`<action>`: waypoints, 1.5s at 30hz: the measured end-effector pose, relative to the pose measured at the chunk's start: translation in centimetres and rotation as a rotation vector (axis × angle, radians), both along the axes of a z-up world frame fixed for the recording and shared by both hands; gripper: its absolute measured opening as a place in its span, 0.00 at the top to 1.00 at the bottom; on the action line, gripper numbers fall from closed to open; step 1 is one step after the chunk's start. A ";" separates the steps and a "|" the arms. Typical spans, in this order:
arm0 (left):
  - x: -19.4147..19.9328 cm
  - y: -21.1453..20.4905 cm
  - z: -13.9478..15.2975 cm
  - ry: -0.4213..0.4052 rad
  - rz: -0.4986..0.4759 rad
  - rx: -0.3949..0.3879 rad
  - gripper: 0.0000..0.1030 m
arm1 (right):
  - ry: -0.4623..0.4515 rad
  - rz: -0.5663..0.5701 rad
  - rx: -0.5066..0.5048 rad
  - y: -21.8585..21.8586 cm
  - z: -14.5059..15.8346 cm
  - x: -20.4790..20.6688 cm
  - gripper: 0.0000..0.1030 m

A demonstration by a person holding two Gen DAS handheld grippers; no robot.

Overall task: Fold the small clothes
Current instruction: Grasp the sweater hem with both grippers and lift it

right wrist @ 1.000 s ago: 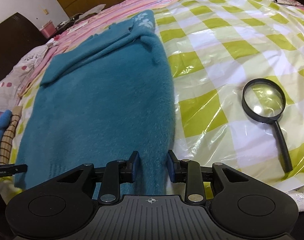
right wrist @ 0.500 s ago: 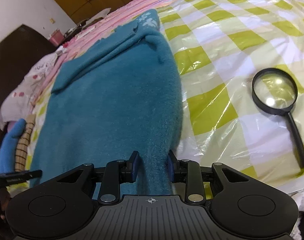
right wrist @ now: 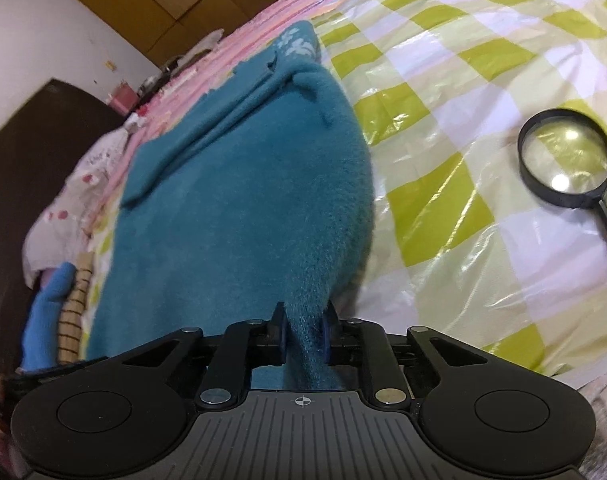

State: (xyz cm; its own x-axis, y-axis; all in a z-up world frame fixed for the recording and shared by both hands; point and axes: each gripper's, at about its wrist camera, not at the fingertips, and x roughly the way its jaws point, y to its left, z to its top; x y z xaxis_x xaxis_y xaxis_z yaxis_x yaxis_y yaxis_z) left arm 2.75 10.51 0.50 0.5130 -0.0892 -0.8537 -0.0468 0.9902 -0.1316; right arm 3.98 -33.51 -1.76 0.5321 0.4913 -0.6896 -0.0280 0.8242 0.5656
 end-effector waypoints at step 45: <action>24.5 7.7 0.6 -0.325 0.349 -0.393 0.85 | -0.142 -0.361 0.432 2.6 0.5 26.6 0.84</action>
